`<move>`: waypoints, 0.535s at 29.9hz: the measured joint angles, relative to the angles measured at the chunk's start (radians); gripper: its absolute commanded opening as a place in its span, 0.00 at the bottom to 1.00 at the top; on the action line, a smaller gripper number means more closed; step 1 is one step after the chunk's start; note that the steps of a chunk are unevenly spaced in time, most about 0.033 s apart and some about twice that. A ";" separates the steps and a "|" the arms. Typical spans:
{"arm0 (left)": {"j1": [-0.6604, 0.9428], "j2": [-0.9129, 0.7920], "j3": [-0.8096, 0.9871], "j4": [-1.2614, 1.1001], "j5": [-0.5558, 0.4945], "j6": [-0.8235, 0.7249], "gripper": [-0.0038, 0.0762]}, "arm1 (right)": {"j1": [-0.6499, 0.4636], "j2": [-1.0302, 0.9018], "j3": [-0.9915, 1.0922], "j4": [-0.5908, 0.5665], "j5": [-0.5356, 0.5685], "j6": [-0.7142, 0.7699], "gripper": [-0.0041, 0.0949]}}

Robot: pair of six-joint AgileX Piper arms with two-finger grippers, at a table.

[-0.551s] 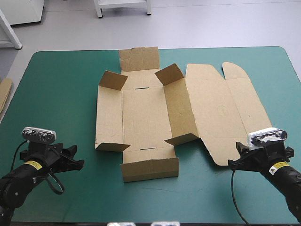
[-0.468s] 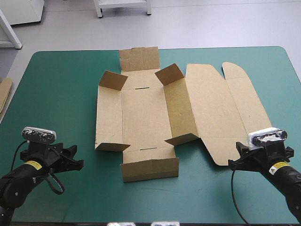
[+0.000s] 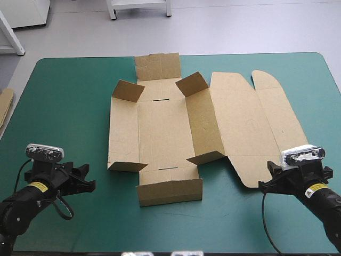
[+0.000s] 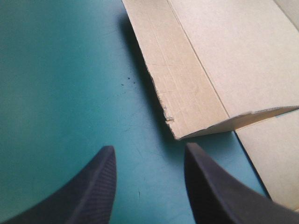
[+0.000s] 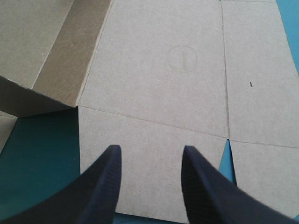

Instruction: Fold the box

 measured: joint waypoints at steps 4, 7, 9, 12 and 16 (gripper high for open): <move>0.000 0.023 0.000 -0.018 0.000 -0.041 0.62 | 0.000 0.000 0.000 0.000 0.004 0.000 0.44; 0.000 0.071 -0.008 -0.021 0.000 -0.092 0.65 | 0.000 0.000 0.000 0.000 0.004 0.000 0.44; 0.000 0.119 -0.028 -0.033 -0.006 -0.112 0.65 | 0.000 0.000 0.000 0.000 0.003 0.000 0.44; 0.000 0.200 -0.079 -0.058 -0.018 -0.117 0.65 | 0.000 0.000 0.000 0.000 -0.004 0.002 0.46; 0.000 0.339 -0.162 -0.068 -0.027 -0.120 0.65 | 0.000 0.000 -0.012 -0.001 -0.007 0.008 0.50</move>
